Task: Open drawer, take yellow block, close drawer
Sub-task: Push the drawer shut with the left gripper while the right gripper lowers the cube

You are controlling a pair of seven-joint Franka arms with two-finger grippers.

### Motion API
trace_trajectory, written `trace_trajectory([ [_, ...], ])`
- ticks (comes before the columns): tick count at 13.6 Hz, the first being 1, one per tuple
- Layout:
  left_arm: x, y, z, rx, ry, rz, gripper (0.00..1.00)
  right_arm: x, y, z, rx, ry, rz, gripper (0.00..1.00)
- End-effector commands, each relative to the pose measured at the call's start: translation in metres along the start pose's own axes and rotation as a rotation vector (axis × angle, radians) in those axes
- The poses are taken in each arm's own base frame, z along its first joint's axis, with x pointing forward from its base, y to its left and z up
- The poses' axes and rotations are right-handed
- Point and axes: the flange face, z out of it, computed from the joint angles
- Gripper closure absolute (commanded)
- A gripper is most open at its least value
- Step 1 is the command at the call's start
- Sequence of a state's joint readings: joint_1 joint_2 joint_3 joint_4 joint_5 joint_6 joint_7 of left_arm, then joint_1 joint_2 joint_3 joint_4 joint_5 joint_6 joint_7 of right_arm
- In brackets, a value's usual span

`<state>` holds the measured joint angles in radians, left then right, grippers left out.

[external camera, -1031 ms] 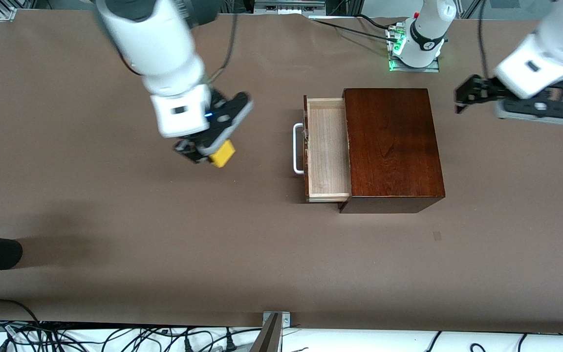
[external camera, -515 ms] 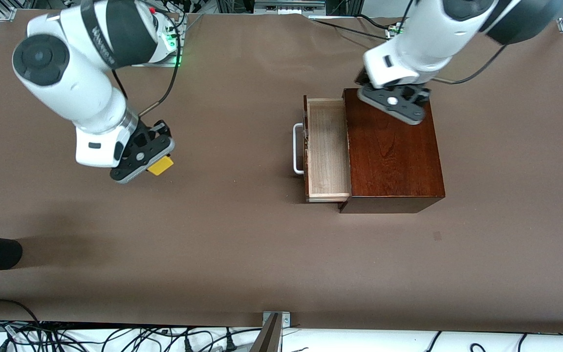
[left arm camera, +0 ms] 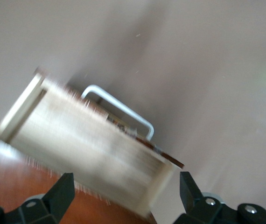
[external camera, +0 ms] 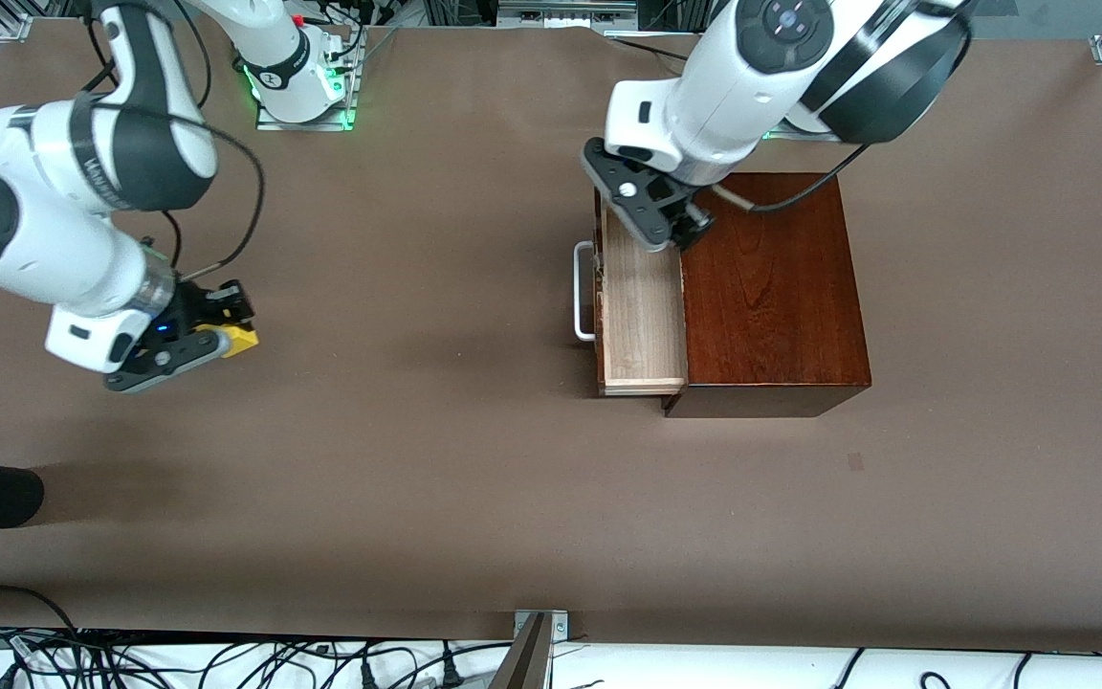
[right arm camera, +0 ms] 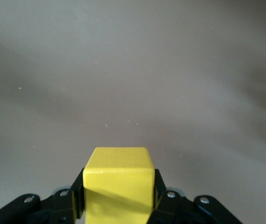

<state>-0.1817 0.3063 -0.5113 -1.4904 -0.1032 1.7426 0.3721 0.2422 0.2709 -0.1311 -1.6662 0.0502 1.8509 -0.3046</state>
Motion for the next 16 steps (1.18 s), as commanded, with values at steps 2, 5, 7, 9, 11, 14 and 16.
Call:
trace_trajectory([
  [2, 0.046, 0.008, 0.056, 0.061, 0.033, 0.344, 0.0, -0.008, 0.008, 0.026, 0.045, -0.023, 0.045, 1.0],
  [5, 0.069, 0.012, 0.104, 0.19, -0.022, 0.589, 0.0, -0.01, 0.009, 0.062, 0.046, -0.058, 0.152, 1.0],
  [7, 0.082, 0.018, 0.143, 0.229, -0.035, 0.694, 0.0, -0.015, 0.008, 0.091, 0.041, -0.042, 0.182, 1.0],
  [9, 0.087, 0.012, 0.184, 0.238, -0.058, 0.729, 0.0, -0.021, 0.008, 0.121, 0.035, -0.028, 0.2, 1.0],
  [11, 0.086, 0.014, 0.209, 0.205, -0.078, 0.72, 0.0, -0.023, 0.008, 0.149, 0.03, -0.018, 0.212, 1.0],
  [14, 0.085, 0.016, 0.224, 0.188, -0.097, 0.724, 0.0, -0.026, 0.011, 0.186, 0.021, 0.013, 0.258, 1.0],
  [16, 0.08, 0.011, 0.227, 0.181, -0.111, 0.717, 0.0, -0.026, 0.011, 0.205, 0.015, 0.021, 0.258, 1.0],
])
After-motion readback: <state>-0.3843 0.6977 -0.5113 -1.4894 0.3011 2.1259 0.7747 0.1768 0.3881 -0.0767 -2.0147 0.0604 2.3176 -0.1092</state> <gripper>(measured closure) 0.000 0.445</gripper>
